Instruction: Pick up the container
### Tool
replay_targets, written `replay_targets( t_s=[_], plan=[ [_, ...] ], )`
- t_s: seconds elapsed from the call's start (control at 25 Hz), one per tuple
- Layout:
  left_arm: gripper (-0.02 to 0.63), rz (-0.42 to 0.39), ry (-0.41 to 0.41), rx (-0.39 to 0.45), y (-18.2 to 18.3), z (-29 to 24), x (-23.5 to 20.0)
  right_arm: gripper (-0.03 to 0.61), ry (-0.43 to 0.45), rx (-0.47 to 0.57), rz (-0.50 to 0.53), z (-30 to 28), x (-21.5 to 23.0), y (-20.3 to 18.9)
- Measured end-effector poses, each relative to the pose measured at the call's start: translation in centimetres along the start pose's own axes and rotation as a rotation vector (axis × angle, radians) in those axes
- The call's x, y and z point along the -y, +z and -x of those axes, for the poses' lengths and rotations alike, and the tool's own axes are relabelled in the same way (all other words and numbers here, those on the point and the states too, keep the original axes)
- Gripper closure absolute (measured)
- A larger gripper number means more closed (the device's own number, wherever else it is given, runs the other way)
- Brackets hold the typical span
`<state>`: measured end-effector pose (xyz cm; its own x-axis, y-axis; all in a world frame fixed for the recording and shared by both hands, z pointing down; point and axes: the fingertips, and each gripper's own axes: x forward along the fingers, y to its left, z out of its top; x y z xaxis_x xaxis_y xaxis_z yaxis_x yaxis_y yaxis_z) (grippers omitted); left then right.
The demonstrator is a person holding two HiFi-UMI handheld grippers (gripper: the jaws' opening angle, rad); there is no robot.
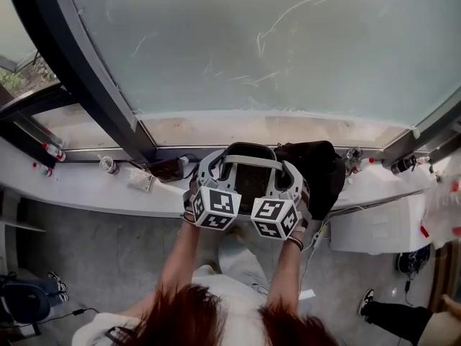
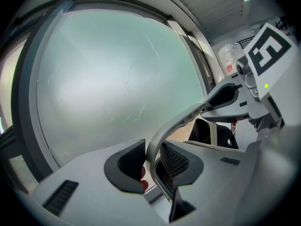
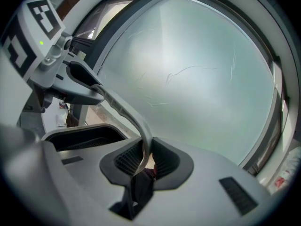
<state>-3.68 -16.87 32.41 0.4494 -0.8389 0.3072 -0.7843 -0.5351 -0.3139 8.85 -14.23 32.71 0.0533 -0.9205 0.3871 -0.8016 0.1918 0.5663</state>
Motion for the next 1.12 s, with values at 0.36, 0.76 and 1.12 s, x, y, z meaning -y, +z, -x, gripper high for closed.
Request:
replay_targets(
  t_s=[0.36,0.76,1.12],
  plan=[
    [0.511,-0.021,0.015,0.057,2.6,4.1,-1.1,0.505,-0.052,0.051,-0.028,4.1,0.4,2.9],
    [0.511,-0.030,0.034,0.117,4.7,9.0,-0.6,0.506,-0.097,0.112,-0.022,9.3,0.7,4.5],
    [0.515,-0.056,0.031,0.176,6.9,13.8,0.4,0.506,-0.143,0.171,-0.030,14.4,1.5,5.8]
  ],
)
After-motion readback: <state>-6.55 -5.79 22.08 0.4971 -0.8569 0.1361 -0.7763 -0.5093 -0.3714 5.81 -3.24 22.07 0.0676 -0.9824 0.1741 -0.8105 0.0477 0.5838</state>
